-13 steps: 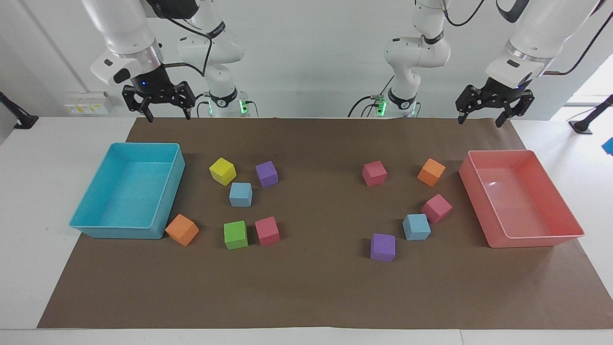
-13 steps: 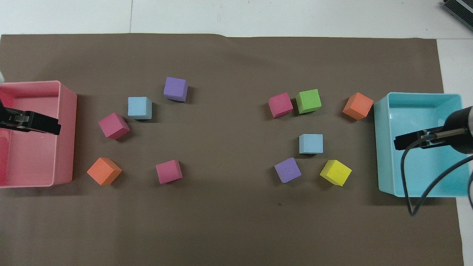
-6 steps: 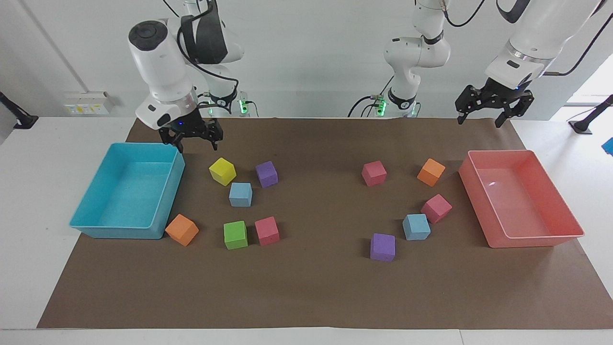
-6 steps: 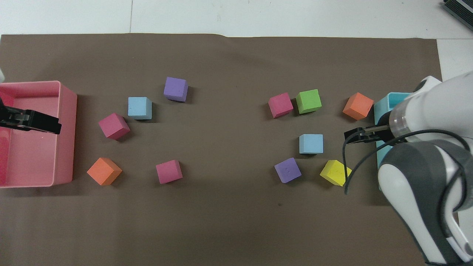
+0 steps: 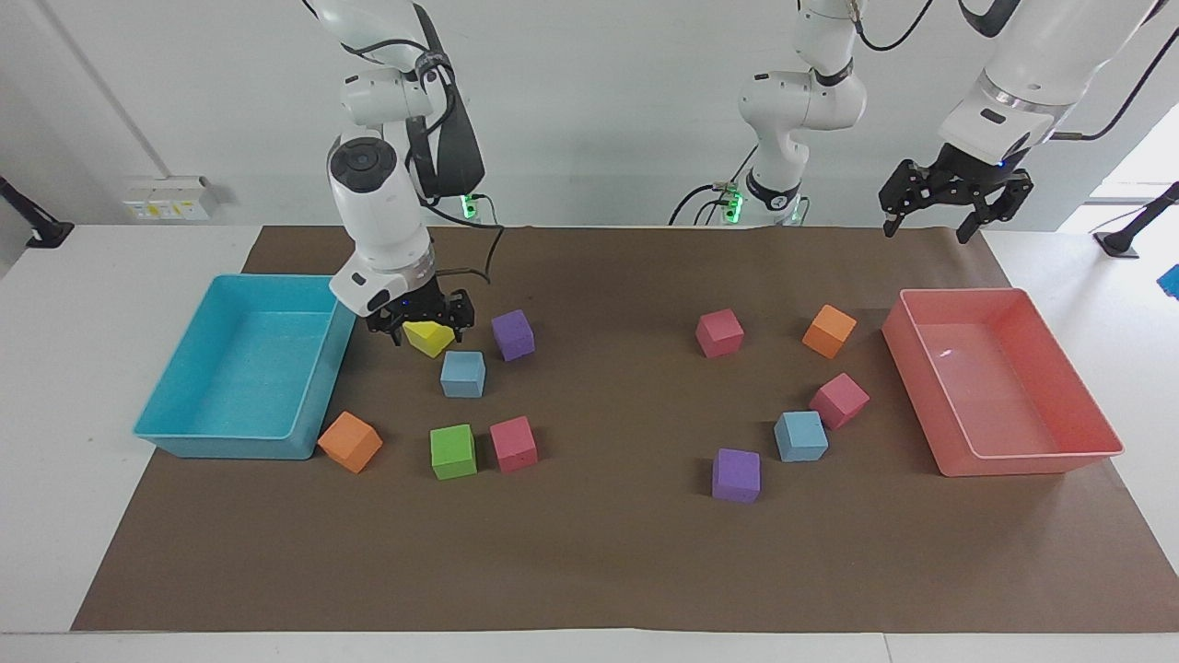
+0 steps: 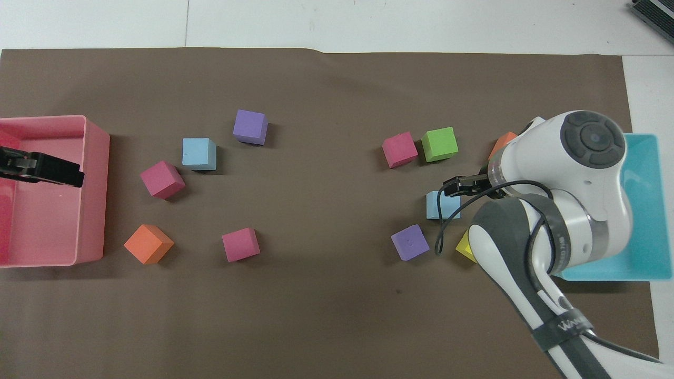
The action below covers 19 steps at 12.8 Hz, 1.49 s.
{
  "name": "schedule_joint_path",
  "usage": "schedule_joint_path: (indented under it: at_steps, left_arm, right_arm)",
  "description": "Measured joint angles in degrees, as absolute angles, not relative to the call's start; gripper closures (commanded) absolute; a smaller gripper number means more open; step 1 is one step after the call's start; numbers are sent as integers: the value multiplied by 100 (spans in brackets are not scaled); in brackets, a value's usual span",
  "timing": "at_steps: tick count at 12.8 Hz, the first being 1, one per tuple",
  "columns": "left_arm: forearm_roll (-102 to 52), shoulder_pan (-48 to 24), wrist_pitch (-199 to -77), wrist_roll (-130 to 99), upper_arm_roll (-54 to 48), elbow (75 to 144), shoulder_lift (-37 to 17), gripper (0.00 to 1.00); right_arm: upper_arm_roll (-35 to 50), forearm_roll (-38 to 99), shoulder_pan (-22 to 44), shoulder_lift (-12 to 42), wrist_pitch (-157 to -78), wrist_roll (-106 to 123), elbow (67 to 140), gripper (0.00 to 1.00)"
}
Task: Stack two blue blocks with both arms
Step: 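Reach the right gripper to the light-blue cube near the yellow cube, then close the right gripper on the light-blue cube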
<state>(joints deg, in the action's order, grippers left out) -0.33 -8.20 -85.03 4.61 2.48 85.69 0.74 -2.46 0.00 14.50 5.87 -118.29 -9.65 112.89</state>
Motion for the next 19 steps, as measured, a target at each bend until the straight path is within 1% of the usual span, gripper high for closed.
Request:
schedule_joint_path:
  at_steps: [3, 10, 15, 18, 19]
  left_arm:
    - [-33, -818, -8500, 461, 252, 8569, 74, 0]
    - [-33, -555, -8503, 492, 286, 8569, 73, 0]
    - [-33, -555, -8503, 493, 255, 8569, 73, 0]
    - [-37, -556, -8504, 493, 230, 8569, 73, 0]
    - [-39, -556, -8504, 493, 230, 8569, 73, 0]
  right_arm:
    - [-244, 42, 1608, 824, -12561, -1295, 11668, 0]
    - [-257, 66, 1620, 1122, -13507, -1372, 12260, 0]
    - [-257, 69, 1621, 1282, -13770, -1373, 12342, 0]
    - [-256, 69, 1622, 1304, -13798, -1373, 12389, 0]
    - [-254, 69, 1624, 1306, -13799, -1373, 12399, 22]
